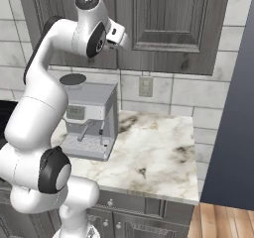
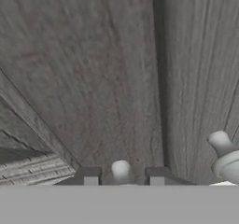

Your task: Open the cabinet, pick the kettle from the cabinet, and place it in the sink.

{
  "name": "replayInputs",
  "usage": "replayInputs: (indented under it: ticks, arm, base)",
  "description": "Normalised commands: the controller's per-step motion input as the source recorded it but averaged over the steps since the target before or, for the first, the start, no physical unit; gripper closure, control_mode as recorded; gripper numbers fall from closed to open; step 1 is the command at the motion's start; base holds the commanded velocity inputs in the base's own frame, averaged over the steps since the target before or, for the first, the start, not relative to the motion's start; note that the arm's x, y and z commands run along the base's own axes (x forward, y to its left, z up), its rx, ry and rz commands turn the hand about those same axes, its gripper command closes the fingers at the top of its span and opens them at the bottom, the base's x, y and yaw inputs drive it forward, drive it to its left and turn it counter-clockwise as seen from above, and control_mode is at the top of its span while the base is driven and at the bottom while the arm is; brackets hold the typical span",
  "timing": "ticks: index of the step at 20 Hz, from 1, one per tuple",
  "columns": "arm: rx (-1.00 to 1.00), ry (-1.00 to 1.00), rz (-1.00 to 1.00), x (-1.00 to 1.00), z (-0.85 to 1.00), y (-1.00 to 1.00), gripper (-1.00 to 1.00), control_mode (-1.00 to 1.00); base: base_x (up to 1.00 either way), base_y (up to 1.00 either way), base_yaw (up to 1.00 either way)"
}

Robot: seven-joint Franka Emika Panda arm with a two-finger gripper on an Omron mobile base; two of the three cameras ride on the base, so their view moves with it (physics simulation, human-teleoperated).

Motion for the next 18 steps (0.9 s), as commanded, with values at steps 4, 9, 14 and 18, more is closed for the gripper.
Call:
replayInputs:
  ticks: [4,9,14,18]
  arm:
    - [0.06,0.26,-0.03,-0.12,-0.12,0.24,1.00,-1.00]
    - [0.06,0.11,0.00,-0.25,-0.14,0.34,1.00,-1.00]
    - [0.03,0.00,0.00,-0.32,-0.16,0.42,1.00,-1.00]
    - [0.02,0.00,0.00,-0.38,-0.15,0.43,1.00,-1.00]
  base:
    - [0.00,0.00,0.00]
    - [0.00,0.00,0.00]
    - [0.00,0.00,0.00]
    - [0.00,0.00,0.00]
